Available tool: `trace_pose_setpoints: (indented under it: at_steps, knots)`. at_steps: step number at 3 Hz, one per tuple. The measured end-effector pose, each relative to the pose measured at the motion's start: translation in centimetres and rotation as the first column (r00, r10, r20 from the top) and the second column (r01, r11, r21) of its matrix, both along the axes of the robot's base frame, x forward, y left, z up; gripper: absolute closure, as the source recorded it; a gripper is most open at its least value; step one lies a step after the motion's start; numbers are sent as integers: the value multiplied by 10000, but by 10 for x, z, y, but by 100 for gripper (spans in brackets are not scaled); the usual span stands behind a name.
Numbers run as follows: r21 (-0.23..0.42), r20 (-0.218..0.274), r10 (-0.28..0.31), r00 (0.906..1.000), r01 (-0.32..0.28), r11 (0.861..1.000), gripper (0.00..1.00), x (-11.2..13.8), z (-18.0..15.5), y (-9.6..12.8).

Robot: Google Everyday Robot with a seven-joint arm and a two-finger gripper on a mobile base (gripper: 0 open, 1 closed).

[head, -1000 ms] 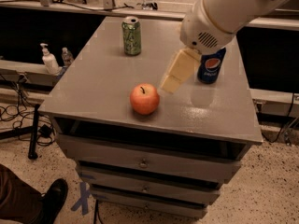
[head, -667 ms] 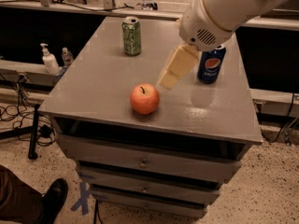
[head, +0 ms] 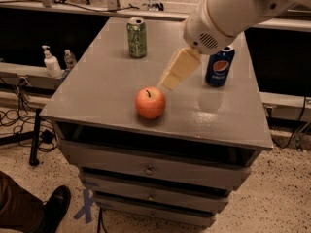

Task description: Knock green can over

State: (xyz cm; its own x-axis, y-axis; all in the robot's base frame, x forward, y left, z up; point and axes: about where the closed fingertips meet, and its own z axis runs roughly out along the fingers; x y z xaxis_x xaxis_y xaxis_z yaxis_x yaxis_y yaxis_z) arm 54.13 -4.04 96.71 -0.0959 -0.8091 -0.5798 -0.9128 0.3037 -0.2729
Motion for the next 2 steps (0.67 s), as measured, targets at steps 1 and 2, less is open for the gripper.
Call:
trace_pose_setpoints:
  at_steps: [1,2]
  knots:
    - [983,269,-375,9989,347,9946,0,50,-19,24]
    - [1688,462,-863,9952,774,9826,0,103,-42,43]
